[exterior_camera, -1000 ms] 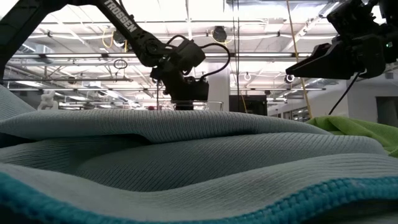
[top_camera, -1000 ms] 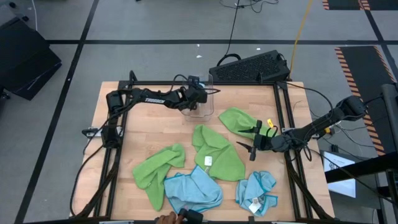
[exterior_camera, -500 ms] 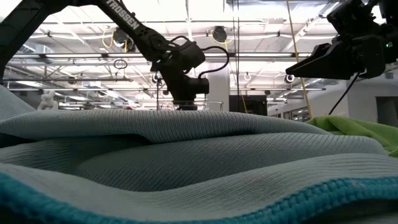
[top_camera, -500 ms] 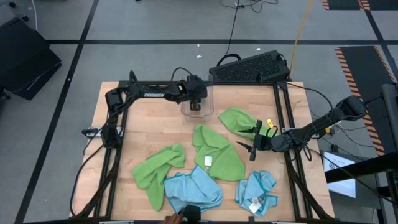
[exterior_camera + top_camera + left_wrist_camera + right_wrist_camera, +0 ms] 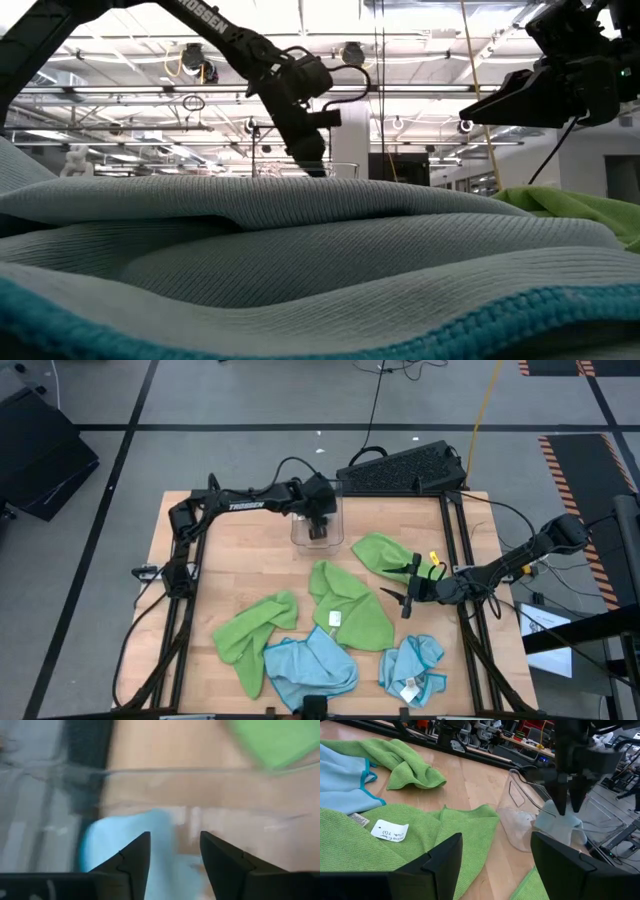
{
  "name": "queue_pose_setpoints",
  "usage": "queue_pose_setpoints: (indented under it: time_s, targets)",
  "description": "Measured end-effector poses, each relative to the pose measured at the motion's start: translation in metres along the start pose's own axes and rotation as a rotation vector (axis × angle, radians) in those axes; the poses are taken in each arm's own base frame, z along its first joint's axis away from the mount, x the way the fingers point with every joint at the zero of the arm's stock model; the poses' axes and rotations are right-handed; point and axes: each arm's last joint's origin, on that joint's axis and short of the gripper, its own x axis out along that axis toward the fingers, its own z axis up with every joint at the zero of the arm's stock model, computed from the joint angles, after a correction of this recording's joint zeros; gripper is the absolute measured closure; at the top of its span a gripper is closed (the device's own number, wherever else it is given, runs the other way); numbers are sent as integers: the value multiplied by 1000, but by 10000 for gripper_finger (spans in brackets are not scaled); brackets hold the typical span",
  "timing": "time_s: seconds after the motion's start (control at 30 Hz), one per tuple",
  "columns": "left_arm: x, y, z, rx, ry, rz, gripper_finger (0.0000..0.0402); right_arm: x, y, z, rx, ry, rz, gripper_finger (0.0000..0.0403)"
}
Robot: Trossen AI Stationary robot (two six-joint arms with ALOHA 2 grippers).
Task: Fold microfiber towels
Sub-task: Put the top left blue towel into the transparent bin, then fold the center green towel
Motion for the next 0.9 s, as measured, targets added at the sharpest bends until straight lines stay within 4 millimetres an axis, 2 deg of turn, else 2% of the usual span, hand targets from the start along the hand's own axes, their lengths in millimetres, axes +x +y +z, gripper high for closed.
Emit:
queue_pose_setpoints:
  time_s: [0.07, 0.27, 0.57, 0.73, 0.9]
  targets:
    - [-1, 0, 1, -23, -2, -4, 243, 0, 0, 0, 0, 0, 0, 177]
    - [-2, 9, -2, -118, 52, 160, 293, 0, 0, 0, 0, 0, 0, 177]
    - [-2, 32, -11, -392, 4, 148, 393, 0, 0, 0, -1, 1, 0, 177]
    - [0, 30, -11, -444, -25, 42, 385, 0, 0, 0, -1, 1, 0, 177]
    - [18, 22, -17, -446, 22, 114, 386, 0, 0, 0, -1, 1, 0, 177]
